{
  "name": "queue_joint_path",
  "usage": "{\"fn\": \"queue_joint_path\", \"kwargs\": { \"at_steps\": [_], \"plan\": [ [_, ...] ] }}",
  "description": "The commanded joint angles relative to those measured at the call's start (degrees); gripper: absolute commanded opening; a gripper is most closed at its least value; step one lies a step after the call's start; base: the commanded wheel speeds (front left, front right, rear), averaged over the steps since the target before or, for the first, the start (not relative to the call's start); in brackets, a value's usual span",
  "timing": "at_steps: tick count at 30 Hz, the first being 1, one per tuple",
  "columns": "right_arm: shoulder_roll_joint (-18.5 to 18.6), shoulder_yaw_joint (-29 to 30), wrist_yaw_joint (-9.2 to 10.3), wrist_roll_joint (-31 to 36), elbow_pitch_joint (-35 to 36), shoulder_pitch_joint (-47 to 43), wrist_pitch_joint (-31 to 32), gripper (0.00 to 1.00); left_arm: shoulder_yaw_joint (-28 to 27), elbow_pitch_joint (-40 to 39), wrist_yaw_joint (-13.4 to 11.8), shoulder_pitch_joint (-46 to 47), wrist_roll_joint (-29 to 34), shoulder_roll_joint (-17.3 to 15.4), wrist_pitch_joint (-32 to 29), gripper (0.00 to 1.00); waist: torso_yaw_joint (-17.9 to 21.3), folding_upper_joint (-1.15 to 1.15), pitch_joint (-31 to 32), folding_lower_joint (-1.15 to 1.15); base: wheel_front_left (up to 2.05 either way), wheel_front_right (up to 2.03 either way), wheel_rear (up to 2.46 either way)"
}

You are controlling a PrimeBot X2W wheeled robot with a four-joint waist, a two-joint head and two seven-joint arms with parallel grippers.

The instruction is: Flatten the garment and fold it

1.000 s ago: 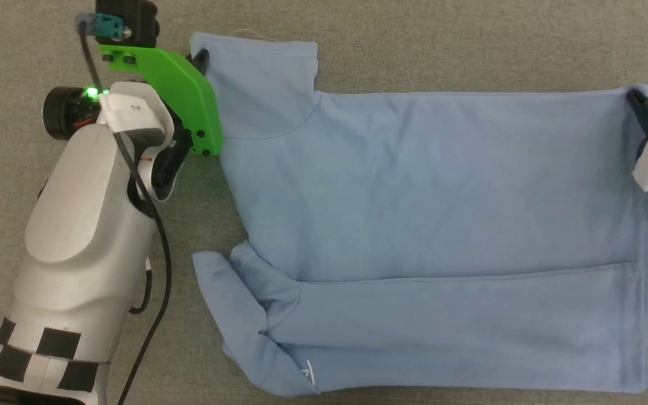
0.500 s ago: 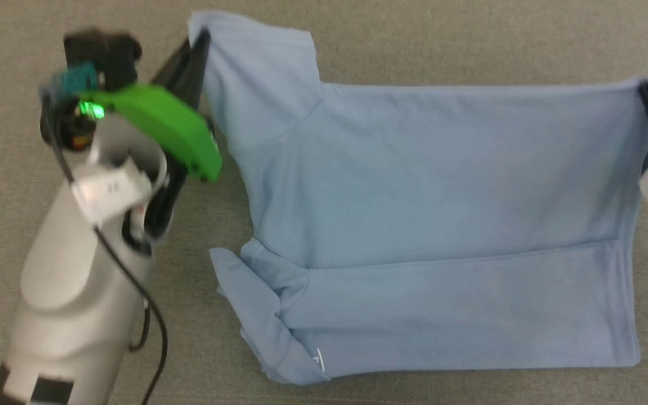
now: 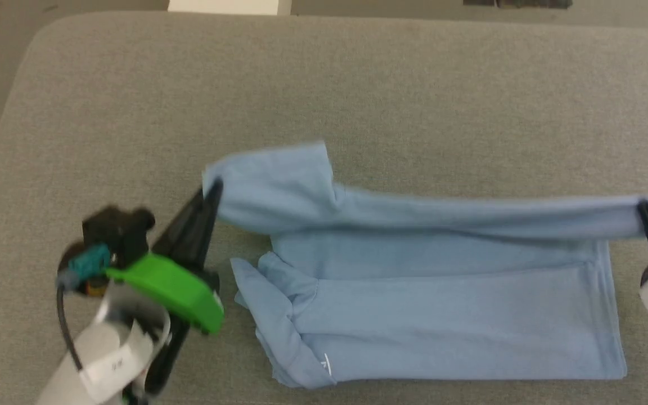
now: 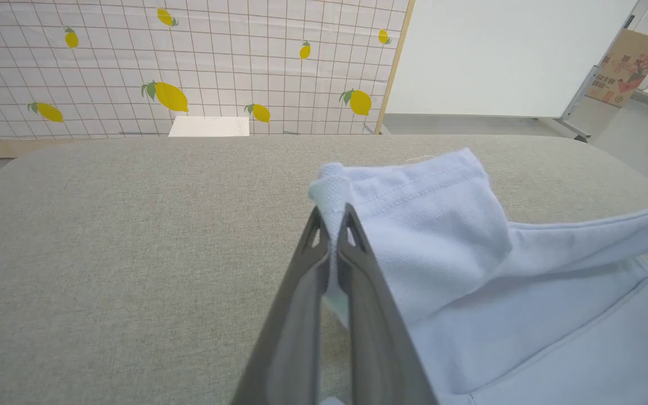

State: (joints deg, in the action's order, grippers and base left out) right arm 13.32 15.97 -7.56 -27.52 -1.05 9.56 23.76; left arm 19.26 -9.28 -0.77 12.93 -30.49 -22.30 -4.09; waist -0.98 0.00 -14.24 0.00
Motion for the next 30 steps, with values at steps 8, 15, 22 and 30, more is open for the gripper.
{"fn": "queue_joint_path", "kwargs": {
  "at_steps": [8,15,22,30],
  "plan": [
    [-2.7,3.4,0.08,-2.2,1.2,-8.4,0.4,0.00,-1.8,-2.3,0.1,-12.4,-6.4,-1.5,1.1,0.00,-0.1,0.00,2.0,0.00,0.00,0.00,0.00],
    [-3.8,3.1,0.08,0.1,-1.3,-10.0,2.2,0.00,0.1,1.0,-0.4,-13.9,-9.8,-2.0,-5.8,0.00,0.3,0.00,1.4,0.00,0.00,0.00,0.00],
    [-4.3,1.5,0.08,2.0,-4.4,-7.0,0.5,1.00,0.3,5.8,-1.3,-11.1,-9.9,0.9,-4.0,0.85,0.7,0.00,1.7,0.00,0.00,0.00,0.00],
    [-4.5,3.1,0.08,0.8,-1.5,-8.6,0.5,1.00,-2.3,4.6,-3.1,-13.4,-12.2,3.6,0.4,1.00,0.4,0.00,5.0,0.00,0.00,0.00,0.00]
  ]
}}
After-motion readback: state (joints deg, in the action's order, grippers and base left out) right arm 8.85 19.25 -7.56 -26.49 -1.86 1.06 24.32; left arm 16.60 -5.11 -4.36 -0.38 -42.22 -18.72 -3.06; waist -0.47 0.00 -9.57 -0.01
